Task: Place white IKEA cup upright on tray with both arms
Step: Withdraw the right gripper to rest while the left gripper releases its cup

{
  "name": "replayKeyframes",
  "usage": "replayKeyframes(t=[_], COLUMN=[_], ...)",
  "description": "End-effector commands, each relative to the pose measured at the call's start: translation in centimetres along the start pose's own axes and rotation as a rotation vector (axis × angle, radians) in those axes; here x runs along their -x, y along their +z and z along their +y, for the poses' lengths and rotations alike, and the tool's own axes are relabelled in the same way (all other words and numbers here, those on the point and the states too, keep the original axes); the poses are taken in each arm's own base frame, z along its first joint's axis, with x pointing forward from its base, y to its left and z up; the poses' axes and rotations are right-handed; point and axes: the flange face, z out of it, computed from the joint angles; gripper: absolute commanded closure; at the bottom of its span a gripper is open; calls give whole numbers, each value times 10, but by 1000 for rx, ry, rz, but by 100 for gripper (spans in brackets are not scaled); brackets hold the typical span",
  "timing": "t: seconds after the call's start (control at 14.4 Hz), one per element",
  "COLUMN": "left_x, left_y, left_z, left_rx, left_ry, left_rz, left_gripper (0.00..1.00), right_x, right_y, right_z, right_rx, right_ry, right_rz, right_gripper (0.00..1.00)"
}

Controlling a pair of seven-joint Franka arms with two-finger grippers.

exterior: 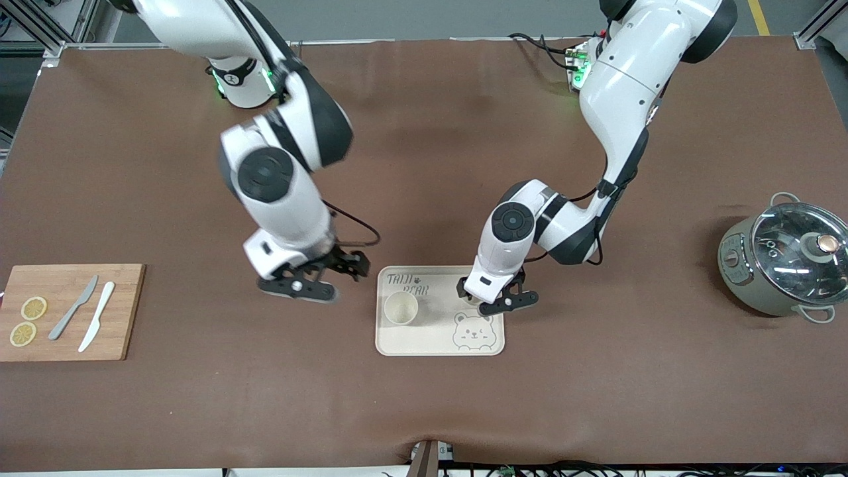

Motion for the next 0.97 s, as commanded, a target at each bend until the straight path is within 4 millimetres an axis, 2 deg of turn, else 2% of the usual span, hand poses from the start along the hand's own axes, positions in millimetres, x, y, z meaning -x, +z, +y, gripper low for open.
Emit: replayKeyframes(t=[0.0, 0.14, 0.28, 0.56, 0.7, 0.83, 0.9], left_x=[-2, -5, -6, -6, -7, -15, -21], left_y=[-5, -12, -27, -82, -116, -150, -163], left_z=[4, 4, 3, 3, 1, -12, -23], left_rx=[-11, -11, -26, -59, -46, -68, -83], left_ry=[-18, -30, -38, -60, -97, -110, -125], left_rz=[33, 40, 33, 21, 0, 3, 2], left_gripper=[0, 0, 0, 0, 0, 0, 0], right_x=[29, 48, 55, 46, 33, 21, 17], right_y=[-47, -79, -102, -141, -150, -161, -163], right_z=[61, 92, 135, 238, 292, 339, 352], right_rx=[-16, -17, -18, -12, -15, -13, -11], right_ry=[-45, -60, -84, -137, -147, -155, -158], right_rz=[-56, -53, -50, -61, -37, 12, 39], right_gripper=[0, 0, 0, 0, 0, 0, 0])
